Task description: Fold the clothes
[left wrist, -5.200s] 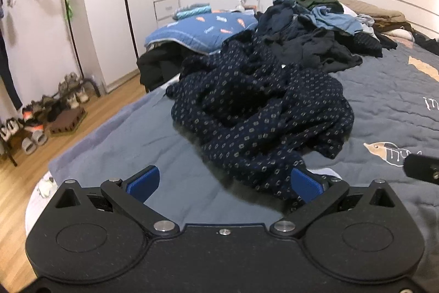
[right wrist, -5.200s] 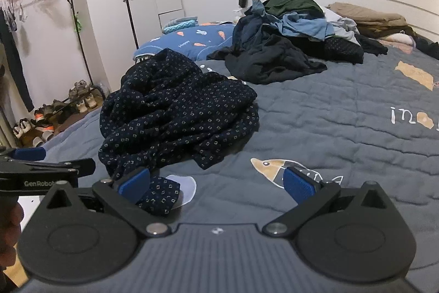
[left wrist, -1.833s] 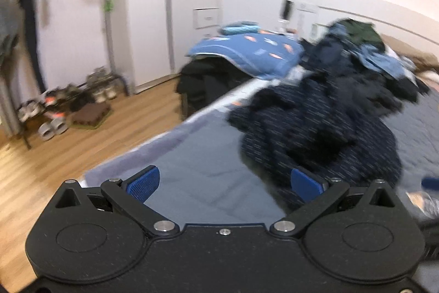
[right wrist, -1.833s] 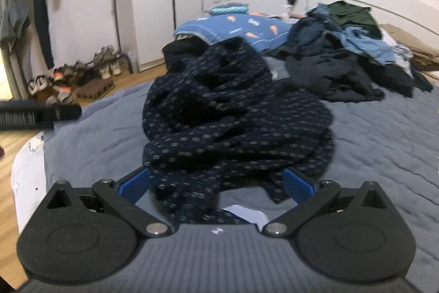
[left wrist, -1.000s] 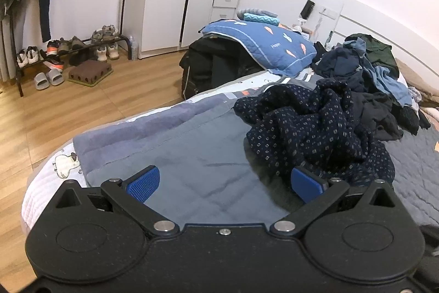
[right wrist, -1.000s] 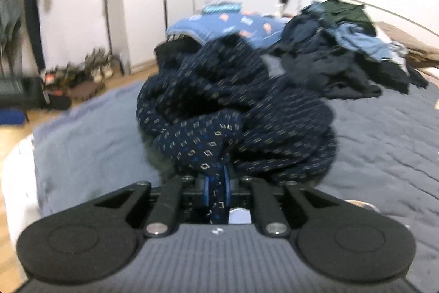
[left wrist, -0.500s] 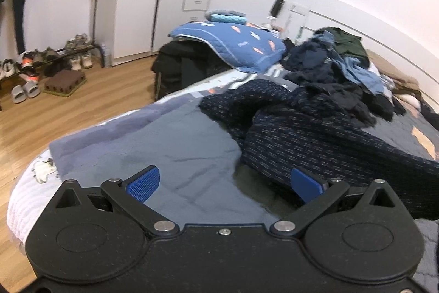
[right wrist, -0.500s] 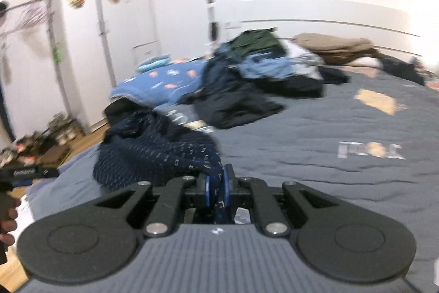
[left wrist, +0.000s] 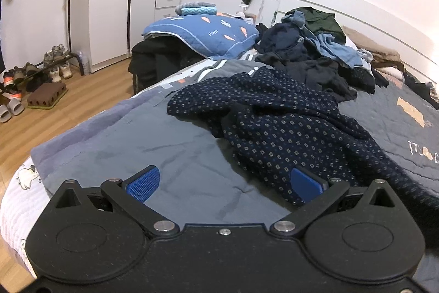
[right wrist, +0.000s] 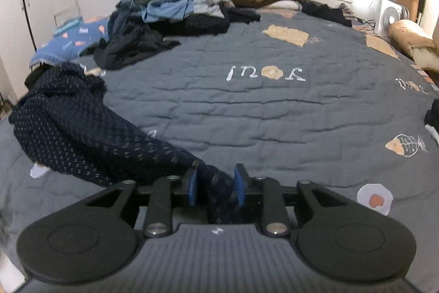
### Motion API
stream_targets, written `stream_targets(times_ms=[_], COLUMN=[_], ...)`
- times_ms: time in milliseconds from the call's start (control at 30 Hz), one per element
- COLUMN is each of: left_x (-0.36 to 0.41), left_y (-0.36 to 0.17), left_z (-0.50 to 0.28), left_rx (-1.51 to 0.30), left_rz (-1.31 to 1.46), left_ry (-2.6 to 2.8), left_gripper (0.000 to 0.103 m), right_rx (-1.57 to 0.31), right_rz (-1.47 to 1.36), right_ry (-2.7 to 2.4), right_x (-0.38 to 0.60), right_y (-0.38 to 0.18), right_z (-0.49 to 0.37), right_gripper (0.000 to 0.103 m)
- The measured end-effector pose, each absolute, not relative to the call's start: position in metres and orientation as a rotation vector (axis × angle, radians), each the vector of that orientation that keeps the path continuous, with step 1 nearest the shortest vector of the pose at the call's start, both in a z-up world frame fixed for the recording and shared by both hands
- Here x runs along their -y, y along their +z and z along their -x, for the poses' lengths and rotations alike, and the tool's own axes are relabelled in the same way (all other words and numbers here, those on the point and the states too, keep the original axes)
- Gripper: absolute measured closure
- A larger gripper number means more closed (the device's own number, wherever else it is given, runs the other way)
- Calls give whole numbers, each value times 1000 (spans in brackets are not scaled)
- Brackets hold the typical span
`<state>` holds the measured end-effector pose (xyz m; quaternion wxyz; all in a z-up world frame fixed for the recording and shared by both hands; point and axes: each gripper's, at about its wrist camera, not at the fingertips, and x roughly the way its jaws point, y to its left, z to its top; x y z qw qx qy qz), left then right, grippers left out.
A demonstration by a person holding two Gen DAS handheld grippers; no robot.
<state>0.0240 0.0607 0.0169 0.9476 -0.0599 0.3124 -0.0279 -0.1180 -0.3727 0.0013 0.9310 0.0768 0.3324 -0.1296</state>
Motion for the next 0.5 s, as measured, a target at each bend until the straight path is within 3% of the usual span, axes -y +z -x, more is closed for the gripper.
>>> stream_targets(times_ms=[67, 267, 500], left_x=[-59, -46, -48], left_y=[17, 15, 13], left_z=[-24, -28, -31], left_rx=[-632, -633, -629], left_rz=[129, 101, 104], left_ry=[-63, -63, -43], left_gripper=[0, 0, 0], right_rx=[-634, -522, -546], right_rz=[-164, -173, -79], right_ry=[-243, -78, 59], right_x=[364, 334, 280], right_y=[5, 27, 14], right_z=[118, 105, 38], right_gripper=[58, 33, 31])
